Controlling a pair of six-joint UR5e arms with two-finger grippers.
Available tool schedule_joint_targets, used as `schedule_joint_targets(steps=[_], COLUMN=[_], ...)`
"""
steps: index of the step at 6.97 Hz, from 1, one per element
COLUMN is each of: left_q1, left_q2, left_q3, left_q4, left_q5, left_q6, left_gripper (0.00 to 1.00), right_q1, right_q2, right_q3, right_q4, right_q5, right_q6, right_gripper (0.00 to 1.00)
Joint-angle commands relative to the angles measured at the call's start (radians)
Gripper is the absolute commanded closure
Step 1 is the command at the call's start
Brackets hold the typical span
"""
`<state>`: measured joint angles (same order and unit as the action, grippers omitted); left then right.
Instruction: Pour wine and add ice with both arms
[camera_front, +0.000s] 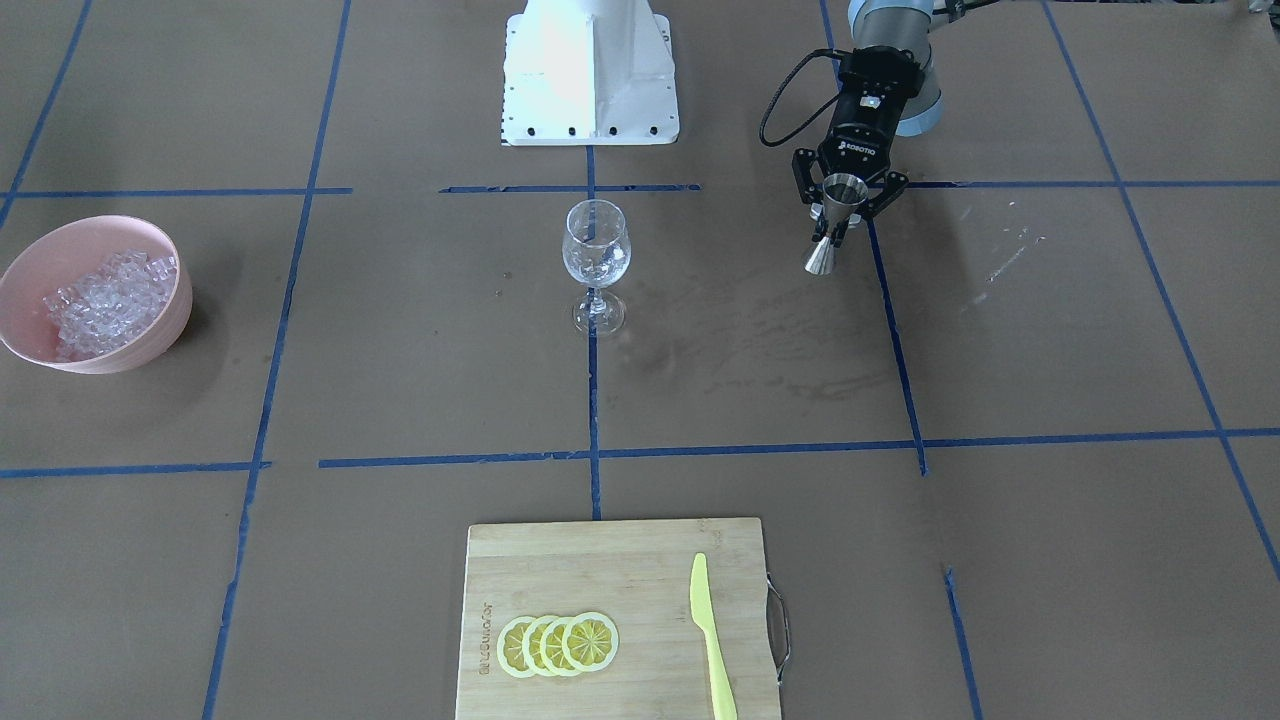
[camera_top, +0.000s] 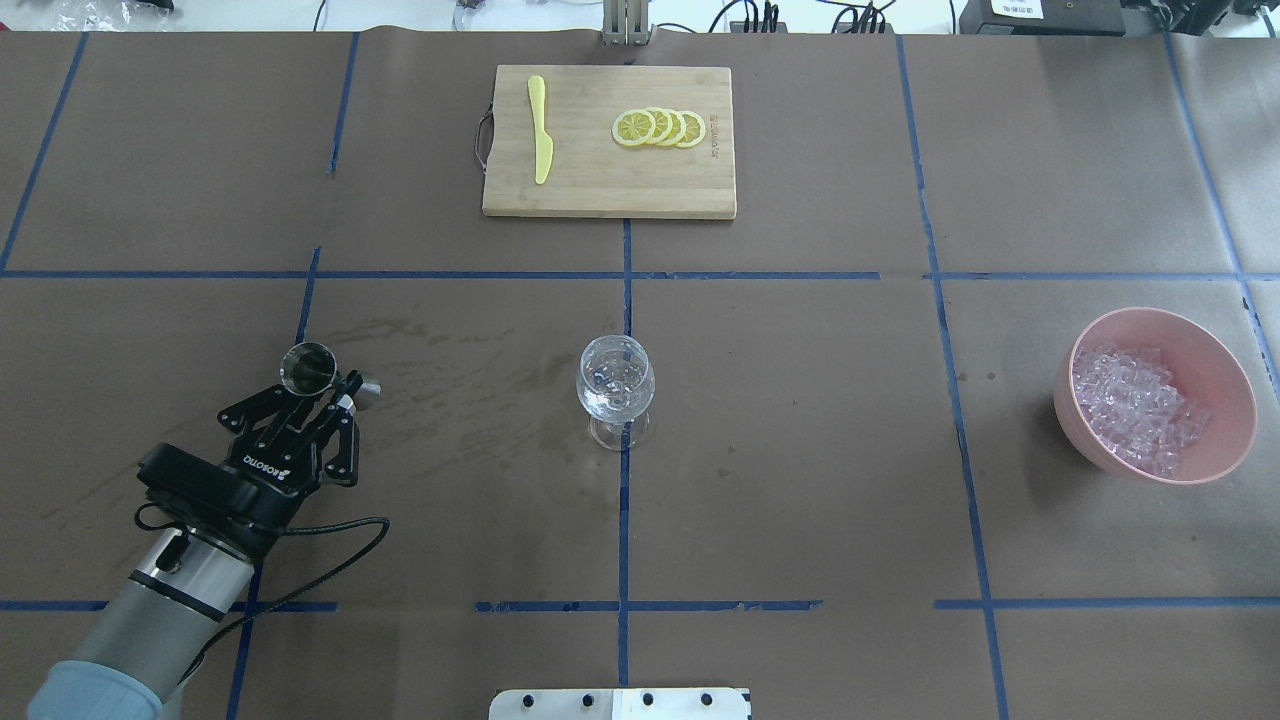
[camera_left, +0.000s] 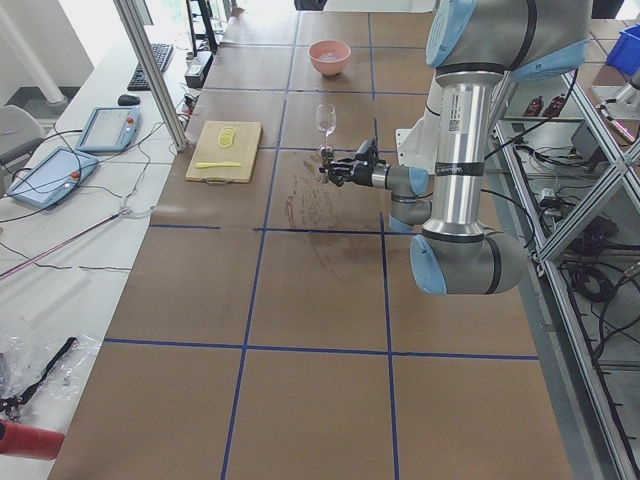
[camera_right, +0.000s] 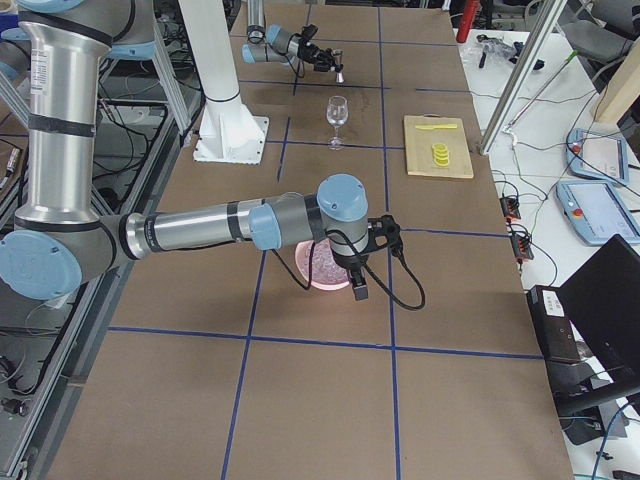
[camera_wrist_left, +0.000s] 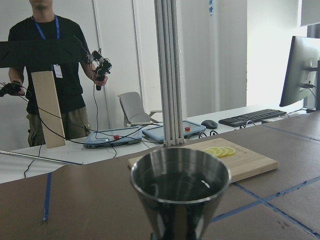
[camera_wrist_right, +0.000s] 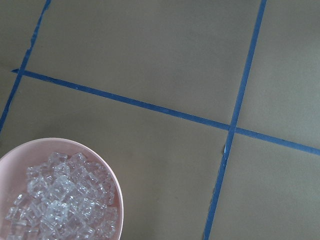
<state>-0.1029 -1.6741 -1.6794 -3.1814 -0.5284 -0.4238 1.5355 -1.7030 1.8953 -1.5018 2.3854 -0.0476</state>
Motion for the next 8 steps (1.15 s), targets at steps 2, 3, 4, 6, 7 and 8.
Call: schedule_joint_targets(steps=[2,3,4,6,7,8], left_q1=[-0.018,-0.024,-0.024,-0.021,-0.021,-0.023], left_q2=[-0.169,-0.221,-0.248,-0.295,-0.299,-0.332], left_q3=[-0.005,-0.005,-0.005,-0.008,-0.008,-0.01], left_q4=[0.252,0.343,0.383,0.436,0.463,0.533], left_q5=[-0.005,-0.005,-0.013,-0.015,-0.016,-0.016], left_q6=[0.002,0.002,0.003,0.13,0.149,0.154], left_gripper=[1.0,1.0,1.0,1.0,1.0,1.0], right_q1=[0.0,0.0,0.0,0.0,0.0,0.0], right_q2=[-0.003,-0.003,-0.004,-0.004,-0.006,-0.006], right_q3=[-0.001,-0.001,-0.002,-0.009,-0.01,-0.012], right_q4=[0.0,0.0,0.0,0.0,0.0,0.0], right_q5=[0.0,-0.002,-0.002,-0.002,-0.002,-0.002], right_q6=[0.0,0.0,0.0,0.0,0.0,0.0], right_gripper=[0.0,0.0,0.0,0.0,0.0,0.0])
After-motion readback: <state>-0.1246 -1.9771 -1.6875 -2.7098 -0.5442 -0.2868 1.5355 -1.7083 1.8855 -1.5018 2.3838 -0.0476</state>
